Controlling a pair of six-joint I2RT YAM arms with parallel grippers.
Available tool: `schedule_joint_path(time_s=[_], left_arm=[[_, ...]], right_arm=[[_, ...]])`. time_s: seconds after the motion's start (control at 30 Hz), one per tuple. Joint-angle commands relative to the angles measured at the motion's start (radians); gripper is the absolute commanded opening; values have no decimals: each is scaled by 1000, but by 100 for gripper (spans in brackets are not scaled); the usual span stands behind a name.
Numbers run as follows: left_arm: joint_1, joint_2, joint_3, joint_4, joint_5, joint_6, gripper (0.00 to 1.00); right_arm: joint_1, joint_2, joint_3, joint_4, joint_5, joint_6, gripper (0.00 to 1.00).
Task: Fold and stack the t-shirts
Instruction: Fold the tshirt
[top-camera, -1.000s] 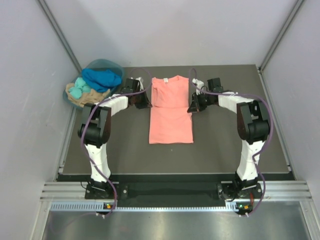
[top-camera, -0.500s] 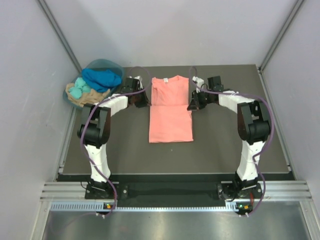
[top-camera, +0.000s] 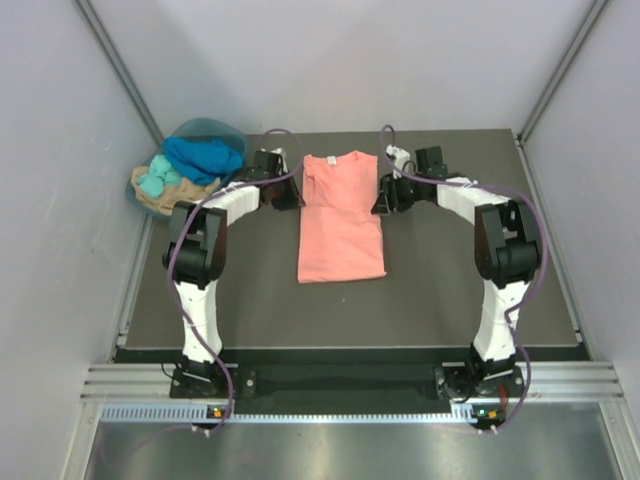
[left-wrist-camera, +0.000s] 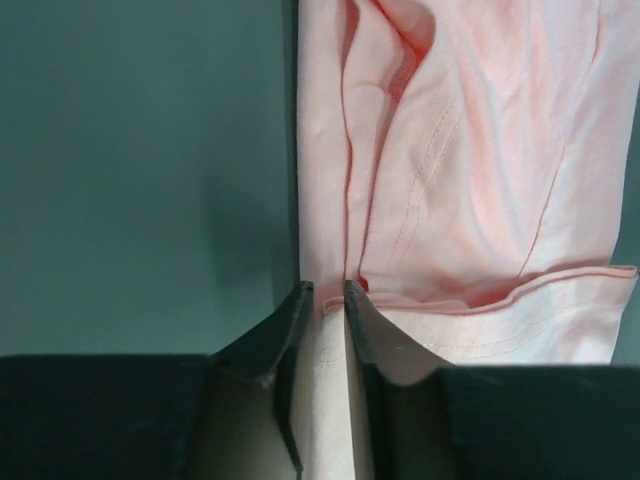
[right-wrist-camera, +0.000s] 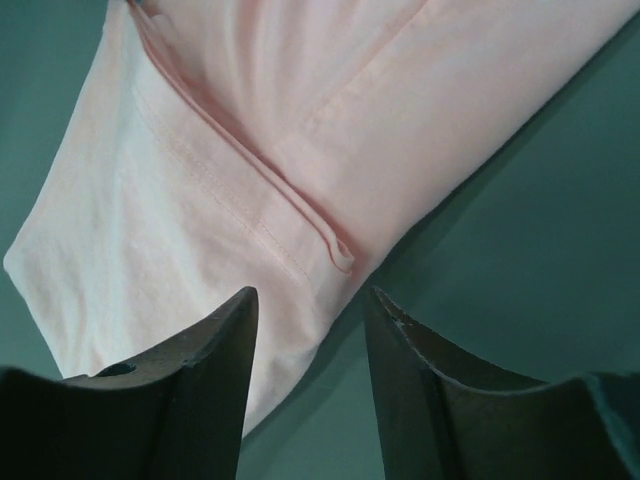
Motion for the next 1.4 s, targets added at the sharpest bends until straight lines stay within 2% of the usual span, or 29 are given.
schedule_joint_path(time_s=[0.0,0.2,0.4,0.6,0.77,0.93,1.2,1.37], left_arm=[[4,-12,60,-16,15,3,25],[2,-60,139,-211,-95,-8,30],[-21,-156,52,-328,-48,-62,29],[-24,-311,-218,-288,81,-69,40],[-25,-402,-367,-245,111,-75,42],[-31,-426,-496,-149,193,-91,44],[-51,-409,-561,-60,222,-92,44],[-59,-411,-568,-58,210,-88,42]], right_arm=[[-6,-92,-45,49,54,51,48],[4,-162,-98,-23,102,131,49],[38,-256,-194,-122,154,180,51],[49,-392,-372,-67,105,229,56],[54,-425,-492,-2,83,251,57],[54,-460,-582,95,22,294,57],[70,-492,-673,205,-27,338,56],[73,-495,-694,240,-33,351,54]])
